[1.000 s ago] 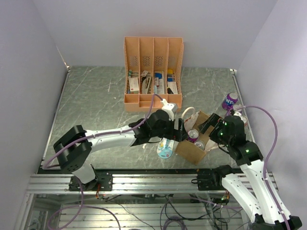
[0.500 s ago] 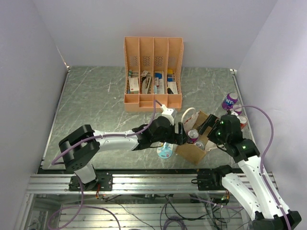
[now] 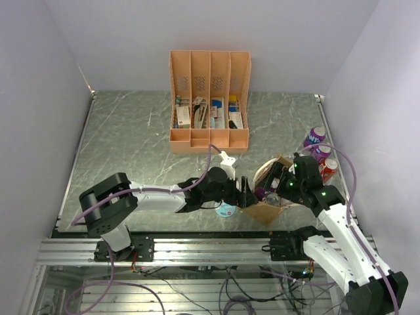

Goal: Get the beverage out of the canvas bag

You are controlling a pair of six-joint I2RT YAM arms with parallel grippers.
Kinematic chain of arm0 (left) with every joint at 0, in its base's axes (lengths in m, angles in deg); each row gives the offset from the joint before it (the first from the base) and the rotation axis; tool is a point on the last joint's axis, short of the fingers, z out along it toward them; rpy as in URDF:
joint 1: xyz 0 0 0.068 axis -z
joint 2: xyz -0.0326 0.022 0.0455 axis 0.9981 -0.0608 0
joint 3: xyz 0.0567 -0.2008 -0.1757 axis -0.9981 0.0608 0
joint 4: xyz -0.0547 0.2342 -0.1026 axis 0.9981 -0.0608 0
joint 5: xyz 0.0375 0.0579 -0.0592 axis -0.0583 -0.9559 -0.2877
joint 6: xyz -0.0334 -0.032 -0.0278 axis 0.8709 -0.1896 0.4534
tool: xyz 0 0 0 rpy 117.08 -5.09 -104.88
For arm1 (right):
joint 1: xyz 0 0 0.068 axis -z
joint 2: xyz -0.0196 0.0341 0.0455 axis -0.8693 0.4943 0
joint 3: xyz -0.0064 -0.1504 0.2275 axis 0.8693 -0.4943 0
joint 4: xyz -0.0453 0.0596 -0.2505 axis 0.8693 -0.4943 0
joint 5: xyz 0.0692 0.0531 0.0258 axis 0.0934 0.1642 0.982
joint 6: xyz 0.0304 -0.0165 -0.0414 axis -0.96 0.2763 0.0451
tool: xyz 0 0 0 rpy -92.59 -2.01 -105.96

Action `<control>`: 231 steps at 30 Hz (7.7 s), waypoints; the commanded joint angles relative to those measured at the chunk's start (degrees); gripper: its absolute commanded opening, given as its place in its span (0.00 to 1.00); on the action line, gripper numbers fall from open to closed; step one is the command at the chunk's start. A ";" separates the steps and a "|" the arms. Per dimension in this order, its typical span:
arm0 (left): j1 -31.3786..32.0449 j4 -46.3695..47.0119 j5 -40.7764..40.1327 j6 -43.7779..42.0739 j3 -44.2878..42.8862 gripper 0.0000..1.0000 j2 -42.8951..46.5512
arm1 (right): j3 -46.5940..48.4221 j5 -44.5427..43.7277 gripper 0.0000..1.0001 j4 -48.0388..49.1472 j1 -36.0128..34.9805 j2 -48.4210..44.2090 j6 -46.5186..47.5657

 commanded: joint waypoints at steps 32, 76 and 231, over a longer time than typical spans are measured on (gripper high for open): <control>1.02 -9.46 -1.48 -5.72 -2.55 0.99 4.35 | 3.03 -1.81 0.08 8.37 -0.56 3.91 1.92; -2.68 -23.36 -60.21 -69.33 -20.97 0.99 17.44 | 29.37 -42.12 0.00 6.21 -0.58 3.07 18.48; -21.29 -36.76 -39.09 -51.49 -27.96 0.97 10.70 | 5.06 -21.98 1.00 -14.08 -22.35 24.95 -12.32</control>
